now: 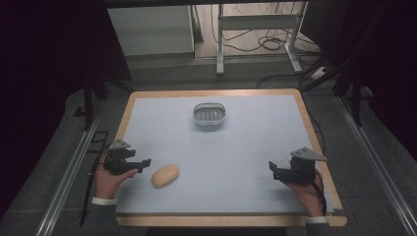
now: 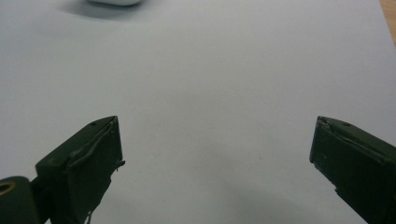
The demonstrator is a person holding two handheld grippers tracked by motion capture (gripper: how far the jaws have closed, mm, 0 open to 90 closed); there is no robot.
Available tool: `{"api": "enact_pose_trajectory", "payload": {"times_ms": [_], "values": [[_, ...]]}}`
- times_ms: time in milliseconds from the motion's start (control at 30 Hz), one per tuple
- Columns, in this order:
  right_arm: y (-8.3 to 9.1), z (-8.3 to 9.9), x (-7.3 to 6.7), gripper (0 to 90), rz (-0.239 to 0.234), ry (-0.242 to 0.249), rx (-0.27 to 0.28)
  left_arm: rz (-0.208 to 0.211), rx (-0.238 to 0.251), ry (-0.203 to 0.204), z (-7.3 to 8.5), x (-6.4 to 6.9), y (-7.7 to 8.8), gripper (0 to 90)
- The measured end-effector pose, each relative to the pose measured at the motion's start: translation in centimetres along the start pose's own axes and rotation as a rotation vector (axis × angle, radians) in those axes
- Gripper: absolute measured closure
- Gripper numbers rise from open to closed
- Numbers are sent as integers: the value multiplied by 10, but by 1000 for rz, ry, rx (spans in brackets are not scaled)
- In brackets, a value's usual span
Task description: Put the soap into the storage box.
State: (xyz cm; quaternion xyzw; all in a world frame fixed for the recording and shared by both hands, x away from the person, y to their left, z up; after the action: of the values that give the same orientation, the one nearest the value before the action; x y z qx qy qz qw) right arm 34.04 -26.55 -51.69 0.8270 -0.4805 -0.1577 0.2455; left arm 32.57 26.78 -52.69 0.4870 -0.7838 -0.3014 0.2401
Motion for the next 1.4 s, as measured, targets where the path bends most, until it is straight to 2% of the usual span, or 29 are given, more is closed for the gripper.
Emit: {"api": "enact_pose_trajectory", "payload": {"times_ms": [100, 233, 333, 367, 500, 633, 833, 1000, 1033, 1167, 1200, 1233, 1300, 1367, 1400], "values": [[2, 2, 2, 30, -8, -8, 13, -13, 1, 6, 0, 0, 1, 206], [4, 4, 5, 43, -4, -22, 15, 1, 15, 1, 1, 3, 5, 209], [6, 3, 5, 51, 1, -28, 21, 3, 53, 9, 0, 5, 12, 215], [6, 4, 4, 52, 5, -25, 22, -9, 58, 12, 0, 5, 15, 216], [9, 6, 3, 66, 26, -17, 11, -4, 53, 12, -2, 5, 12, 216], [12, 9, 6, 72, 24, -35, 11, -5, 41, 3, -4, 6, 8, 213], [11, 16, 10, 75, 10, -39, -3, -30, 21, -1, -5, 5, 1, 207], [11, 17, 10, 77, 8, -36, -6, -51, -13, -21, -6, 9, 0, 204], [11, 17, 9, 77, 6, -25, -11, -67, -26, -21, -7, 10, 2, 205], [14, 15, 10, 78, 6, -26, 2, -65, -46, -48, -11, 14, 8, 203], [15, 15, 11, 78, 5, -28, 7, -62, -50, -72, -15, 17, 13, 203], [16, 15, 12, 79, 6, -25, 9, -62, -50, -72, -15, 17, 13, 201], [18, 15, 12, 79, 9, -29, 11, -45, -60, -105, -21, 22, 19, 199], [19, 15, 13, 79, 15, -27, 13, -38, -64, -112, -23, 23, 20, 197], [20, 15, 14, 80, 17, -26, 14, -39, -78, -137, -26, 25, 21, 196]]}}
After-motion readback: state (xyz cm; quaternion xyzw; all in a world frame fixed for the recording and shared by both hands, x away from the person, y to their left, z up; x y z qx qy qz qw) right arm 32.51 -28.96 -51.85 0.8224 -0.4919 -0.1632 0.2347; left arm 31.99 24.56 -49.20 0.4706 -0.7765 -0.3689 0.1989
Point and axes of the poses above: each handheld gripper's, and its own axes: y roughly backward along the jaws, z roughly out of its underside, x roughly to its right, the point moved 3 cm from there along -y, roughly forward along the jaws, and after that the axes turned 5 degrees about -z, right-handed, at the moved point
